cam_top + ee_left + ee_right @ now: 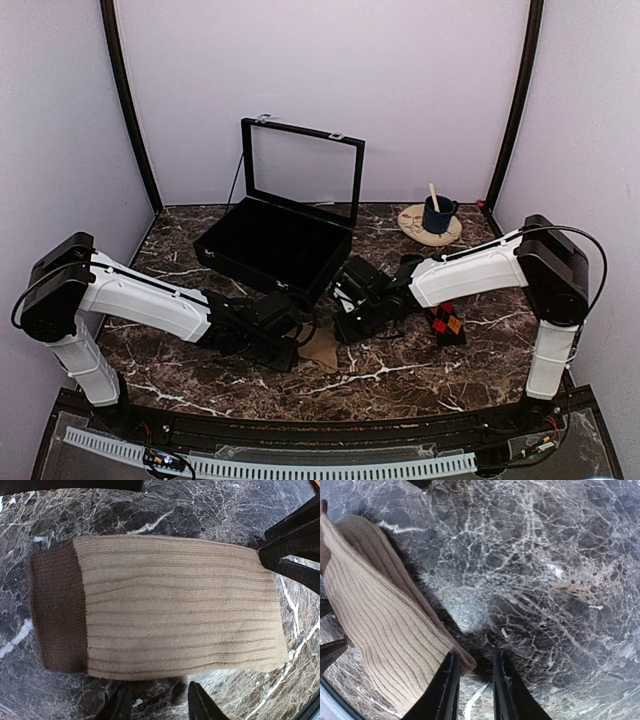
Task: Roll the socks
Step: Rotate the sock at the center of the board.
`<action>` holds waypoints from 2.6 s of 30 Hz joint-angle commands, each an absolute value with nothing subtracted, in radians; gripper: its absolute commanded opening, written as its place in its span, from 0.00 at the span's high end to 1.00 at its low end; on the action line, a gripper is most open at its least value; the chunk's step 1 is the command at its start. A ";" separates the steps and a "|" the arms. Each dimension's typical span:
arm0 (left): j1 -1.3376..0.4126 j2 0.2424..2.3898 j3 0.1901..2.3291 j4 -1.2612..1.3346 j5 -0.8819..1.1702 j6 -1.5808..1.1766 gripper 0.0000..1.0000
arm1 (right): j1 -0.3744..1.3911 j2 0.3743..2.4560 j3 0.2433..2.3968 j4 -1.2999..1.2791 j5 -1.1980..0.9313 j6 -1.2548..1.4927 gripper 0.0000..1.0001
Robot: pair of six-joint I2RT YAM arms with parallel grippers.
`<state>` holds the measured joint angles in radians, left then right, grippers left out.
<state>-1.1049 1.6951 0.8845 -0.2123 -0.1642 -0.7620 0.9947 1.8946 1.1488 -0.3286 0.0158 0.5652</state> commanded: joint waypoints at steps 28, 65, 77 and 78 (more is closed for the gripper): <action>-1.109 1.682 0.831 -0.339 -0.174 -0.756 0.59 | 1.191 1.785 0.964 -0.287 0.021 0.795 0.78; -1.109 0.960 0.633 -0.471 -0.278 -0.694 0.03 | 1.258 1.554 1.146 -0.488 0.498 0.687 0.01; -1.207 1.041 0.651 -0.393 -0.245 -0.488 0.21 | 1.168 1.520 1.159 -0.506 0.508 0.613 0.13; -1.221 1.069 0.662 -0.394 -0.243 -0.465 0.23 | 1.160 1.516 1.159 -0.509 0.499 0.610 0.15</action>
